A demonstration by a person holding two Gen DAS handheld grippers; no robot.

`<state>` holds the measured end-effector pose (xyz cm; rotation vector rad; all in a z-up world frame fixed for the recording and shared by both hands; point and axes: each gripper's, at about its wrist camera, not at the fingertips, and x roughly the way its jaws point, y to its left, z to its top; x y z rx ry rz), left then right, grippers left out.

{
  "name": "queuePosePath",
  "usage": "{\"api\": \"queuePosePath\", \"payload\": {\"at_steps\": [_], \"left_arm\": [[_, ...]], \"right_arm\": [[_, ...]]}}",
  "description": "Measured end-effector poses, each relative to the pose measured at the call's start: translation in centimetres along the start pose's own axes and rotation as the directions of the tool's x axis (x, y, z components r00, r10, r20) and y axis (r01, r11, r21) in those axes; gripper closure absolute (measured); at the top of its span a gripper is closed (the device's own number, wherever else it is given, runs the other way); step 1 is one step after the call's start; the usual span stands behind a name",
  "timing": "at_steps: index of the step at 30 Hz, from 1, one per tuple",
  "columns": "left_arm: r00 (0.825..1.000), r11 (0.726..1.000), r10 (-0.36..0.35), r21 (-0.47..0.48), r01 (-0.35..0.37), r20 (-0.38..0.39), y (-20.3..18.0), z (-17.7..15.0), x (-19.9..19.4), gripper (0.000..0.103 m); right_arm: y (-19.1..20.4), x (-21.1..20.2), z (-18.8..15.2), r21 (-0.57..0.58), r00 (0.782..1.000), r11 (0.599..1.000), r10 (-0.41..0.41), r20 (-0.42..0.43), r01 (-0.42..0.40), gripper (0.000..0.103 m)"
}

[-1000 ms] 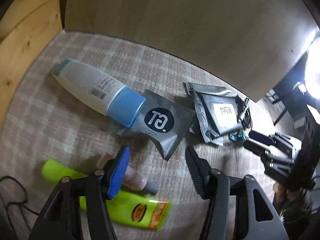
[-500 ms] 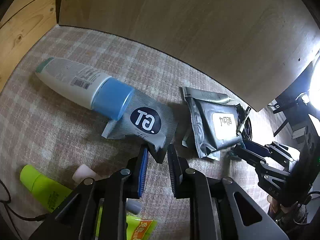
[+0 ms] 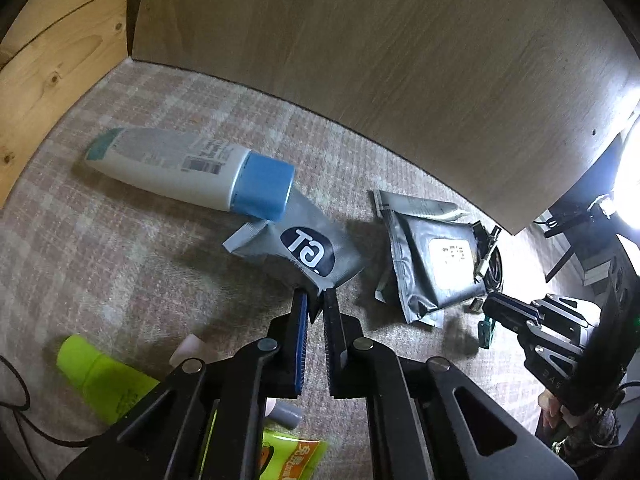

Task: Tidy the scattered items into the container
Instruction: 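Grasp the grey pouch with the left tool while the right grasps the teal clip, then carry pouch and clip to the black box and release both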

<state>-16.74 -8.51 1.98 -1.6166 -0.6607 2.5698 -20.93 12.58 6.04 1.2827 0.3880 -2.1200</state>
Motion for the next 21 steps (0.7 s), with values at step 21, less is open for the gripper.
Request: {"api": "queuePosePath", "payload": {"at_steps": [21], "left_arm": [[0.991,0.983,-0.105,0.157,0.091,0.085,-5.8,-4.1,-9.5,0.098]], "right_arm": [[-3.1,-11.1,-5.5,0.192,0.992,0.981,-0.009,0.129,-0.017,0.099]]}}
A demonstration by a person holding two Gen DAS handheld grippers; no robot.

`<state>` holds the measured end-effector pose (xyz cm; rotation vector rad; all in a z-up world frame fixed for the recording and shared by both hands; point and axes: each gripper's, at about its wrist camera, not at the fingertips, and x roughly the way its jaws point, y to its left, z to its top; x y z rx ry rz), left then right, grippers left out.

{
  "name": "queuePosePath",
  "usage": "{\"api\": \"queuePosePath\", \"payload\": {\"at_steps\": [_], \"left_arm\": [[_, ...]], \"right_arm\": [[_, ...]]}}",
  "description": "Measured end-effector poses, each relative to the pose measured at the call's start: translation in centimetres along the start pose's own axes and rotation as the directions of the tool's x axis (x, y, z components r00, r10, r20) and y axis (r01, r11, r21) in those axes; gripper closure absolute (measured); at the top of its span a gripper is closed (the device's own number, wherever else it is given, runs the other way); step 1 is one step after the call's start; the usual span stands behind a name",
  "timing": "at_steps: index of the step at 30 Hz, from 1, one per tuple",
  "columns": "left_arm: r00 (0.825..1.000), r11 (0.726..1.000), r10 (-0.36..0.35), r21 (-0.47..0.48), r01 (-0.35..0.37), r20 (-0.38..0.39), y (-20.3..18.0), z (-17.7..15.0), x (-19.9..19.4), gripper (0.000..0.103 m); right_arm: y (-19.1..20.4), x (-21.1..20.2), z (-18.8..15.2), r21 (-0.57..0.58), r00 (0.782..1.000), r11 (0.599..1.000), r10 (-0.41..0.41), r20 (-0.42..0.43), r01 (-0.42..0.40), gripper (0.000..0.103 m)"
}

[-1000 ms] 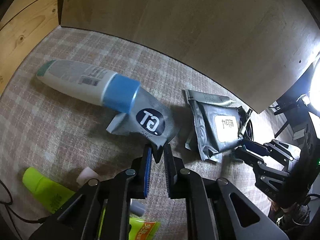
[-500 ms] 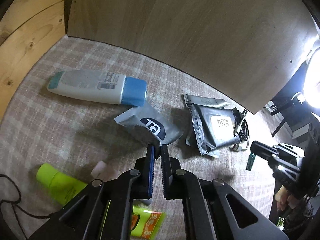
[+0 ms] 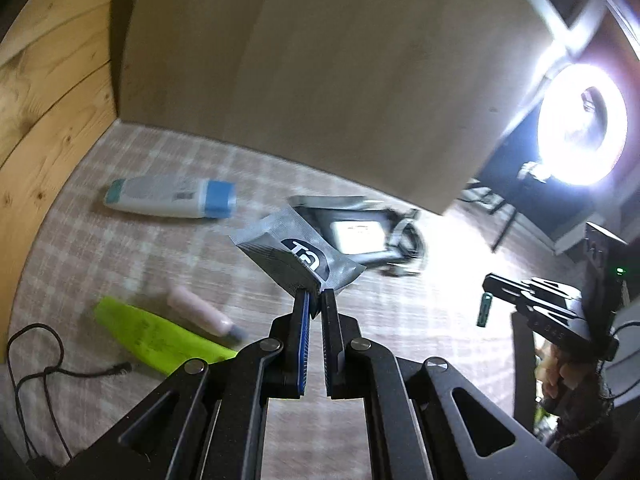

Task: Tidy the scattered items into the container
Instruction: 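Carry pouch and clip to the black box and release both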

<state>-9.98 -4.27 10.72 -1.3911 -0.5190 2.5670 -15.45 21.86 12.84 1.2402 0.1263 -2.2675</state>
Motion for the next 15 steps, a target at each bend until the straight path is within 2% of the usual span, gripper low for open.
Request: {"api": "queuePosePath", "payload": {"at_steps": [5,9,15], "left_arm": [[0.998,0.995,-0.064,0.081,0.065,-0.012,-4.9,-1.2,-1.2,0.098],[0.990,0.980,-0.128,0.149,0.134,-0.050,-9.7,-2.7,-1.0,0.098],[0.967,0.934,-0.223,0.256,0.249,-0.125,-18.0,-5.7,0.0,0.098]], "right_arm": [[-1.9,-4.3,-2.3,0.067,0.998,0.997,-0.050,0.040,0.047,0.099],[-4.2,-8.0,-5.0,0.138,0.992,0.985,-0.111,0.054,0.102,0.099],[-8.4,-14.0,-9.9,0.269,0.972,0.943,-0.222,0.070,0.196,0.099]]}}
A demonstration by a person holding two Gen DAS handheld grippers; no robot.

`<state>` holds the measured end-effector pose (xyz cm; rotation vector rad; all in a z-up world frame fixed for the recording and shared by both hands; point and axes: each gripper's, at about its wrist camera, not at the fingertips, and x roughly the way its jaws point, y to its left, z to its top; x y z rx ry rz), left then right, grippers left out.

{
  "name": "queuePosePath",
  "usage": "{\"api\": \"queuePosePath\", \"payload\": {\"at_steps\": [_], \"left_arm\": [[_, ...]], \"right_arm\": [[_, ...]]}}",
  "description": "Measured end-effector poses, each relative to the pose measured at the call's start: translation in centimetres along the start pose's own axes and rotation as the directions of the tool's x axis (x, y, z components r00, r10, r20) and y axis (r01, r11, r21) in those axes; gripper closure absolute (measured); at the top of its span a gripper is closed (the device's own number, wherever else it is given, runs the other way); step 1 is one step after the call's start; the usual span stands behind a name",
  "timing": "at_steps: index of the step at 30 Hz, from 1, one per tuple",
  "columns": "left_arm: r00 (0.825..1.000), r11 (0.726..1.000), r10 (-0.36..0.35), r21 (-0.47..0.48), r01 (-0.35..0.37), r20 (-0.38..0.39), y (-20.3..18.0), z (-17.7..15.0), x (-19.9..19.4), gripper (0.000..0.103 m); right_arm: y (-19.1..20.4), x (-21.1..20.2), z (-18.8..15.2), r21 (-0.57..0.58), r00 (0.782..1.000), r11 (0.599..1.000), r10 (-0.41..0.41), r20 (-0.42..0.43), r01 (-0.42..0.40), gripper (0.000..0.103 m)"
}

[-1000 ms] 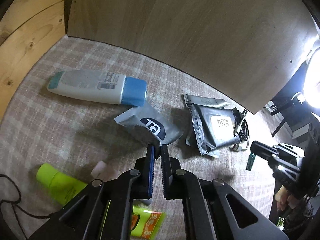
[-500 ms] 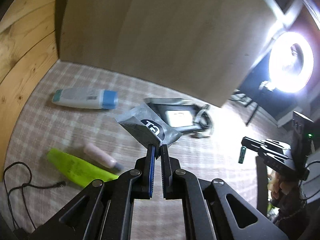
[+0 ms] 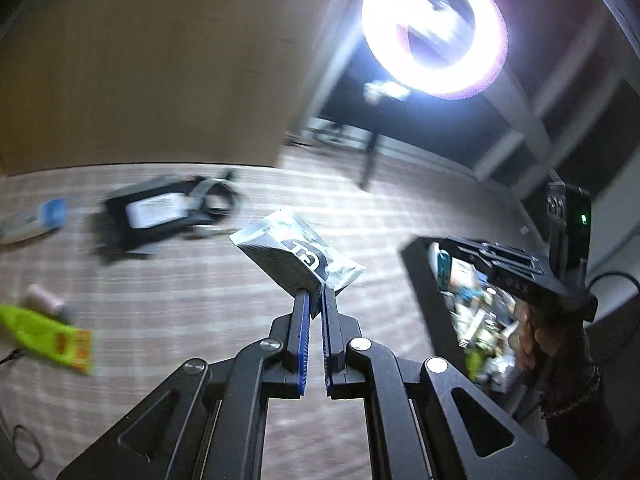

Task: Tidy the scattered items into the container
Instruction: 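Carry pouch and clip to the black box and release both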

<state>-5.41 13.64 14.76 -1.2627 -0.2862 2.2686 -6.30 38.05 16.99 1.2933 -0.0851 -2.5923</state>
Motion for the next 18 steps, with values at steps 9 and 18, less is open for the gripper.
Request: {"api": "queuePosePath", "payload": {"at_steps": [9,18], "left_arm": [[0.986,0.973,-0.148,0.167,0.160,-0.082,-12.8,-0.9,4.7,0.098],[0.967,0.939,-0.209,0.247,0.240,-0.146,-21.6,-1.2,9.0,0.098]], "right_arm": [[-10.3,-7.8,-4.7,0.184,0.984,0.969,-0.173,0.028,0.165,0.099],[-17.5,-12.2,-8.2,0.297,0.964,0.922,-0.264,0.019,0.247,0.099]]}}
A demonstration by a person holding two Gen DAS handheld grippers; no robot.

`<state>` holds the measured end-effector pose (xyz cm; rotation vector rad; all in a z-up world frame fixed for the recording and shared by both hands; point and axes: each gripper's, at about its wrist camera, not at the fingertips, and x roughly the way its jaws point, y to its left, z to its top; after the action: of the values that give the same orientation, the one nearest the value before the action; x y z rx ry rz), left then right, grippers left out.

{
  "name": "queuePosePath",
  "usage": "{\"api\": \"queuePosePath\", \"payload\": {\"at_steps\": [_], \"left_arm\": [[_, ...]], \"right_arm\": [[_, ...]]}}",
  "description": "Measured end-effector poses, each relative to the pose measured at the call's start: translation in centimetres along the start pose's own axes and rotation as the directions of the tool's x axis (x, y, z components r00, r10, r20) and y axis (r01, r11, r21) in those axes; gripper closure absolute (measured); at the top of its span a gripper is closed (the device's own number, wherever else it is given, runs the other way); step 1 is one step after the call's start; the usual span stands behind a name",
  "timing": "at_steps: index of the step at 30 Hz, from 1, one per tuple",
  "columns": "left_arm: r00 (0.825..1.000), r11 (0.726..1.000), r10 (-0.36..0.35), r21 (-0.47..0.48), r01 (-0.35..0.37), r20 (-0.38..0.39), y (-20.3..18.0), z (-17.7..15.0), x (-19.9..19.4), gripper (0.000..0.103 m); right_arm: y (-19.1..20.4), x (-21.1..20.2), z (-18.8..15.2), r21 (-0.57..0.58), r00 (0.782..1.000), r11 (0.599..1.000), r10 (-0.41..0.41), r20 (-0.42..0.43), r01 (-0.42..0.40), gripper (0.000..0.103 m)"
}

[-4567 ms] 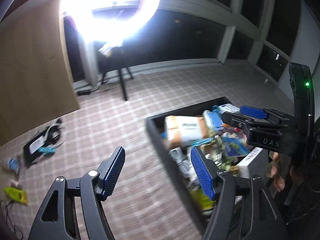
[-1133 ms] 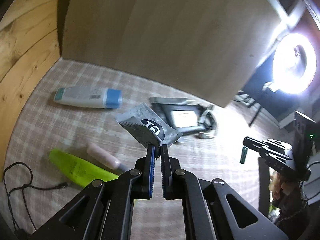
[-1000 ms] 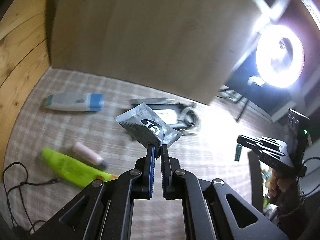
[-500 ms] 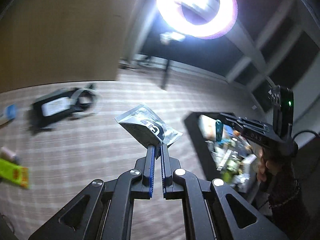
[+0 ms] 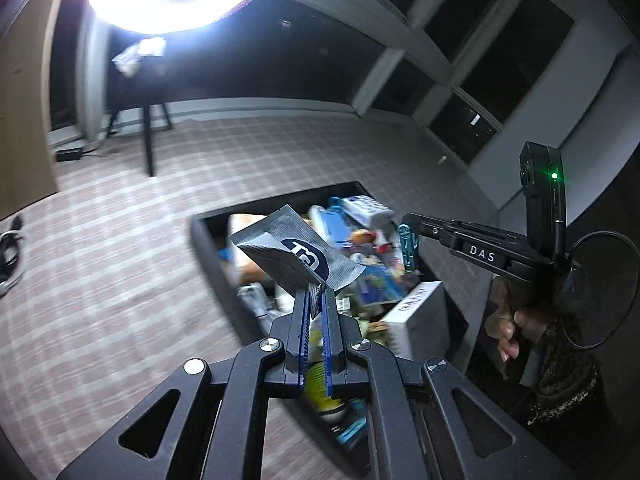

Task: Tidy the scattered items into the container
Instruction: 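Carry pouch and clip to the black box and release both, then move both tools back toward the green tube and pink bottle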

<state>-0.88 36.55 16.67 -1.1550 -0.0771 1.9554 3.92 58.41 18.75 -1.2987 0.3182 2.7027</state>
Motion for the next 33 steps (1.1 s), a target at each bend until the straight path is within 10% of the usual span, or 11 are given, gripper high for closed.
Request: {"api": "queuePosePath", "payload": {"at_steps": [4,8,21,33], "left_arm": [[0.999,0.999,-0.043,0.026,0.044,-0.022,-2.2,0.6,2.0,0.097],[0.997,0.997,-0.035,0.065,0.039,-0.065,-3.4,0.7,3.8,0.065],[0.995,0.996,0.091,0.024,-0.090,-0.045,0.3,0.0,1.8,0.064],[0.961,0.953,0.276,-0.131,-0.273,0.000,12.4,-2.4,-5.5,0.064]], "right_arm": [[-1.9,-0.1,0.0,0.025,1.000,0.999,-0.021,-0.005,0.021,0.098],[-3.0,-0.5,0.0,0.057,0.998,0.997,-0.054,0.021,0.053,0.047],[1.5,1.5,1.4,-0.071,1.000,0.997,0.019,0.020,-0.017,0.047],[12.9,6.7,3.9,-0.245,0.985,0.954,0.170,-0.036,-0.174,0.047]]}}
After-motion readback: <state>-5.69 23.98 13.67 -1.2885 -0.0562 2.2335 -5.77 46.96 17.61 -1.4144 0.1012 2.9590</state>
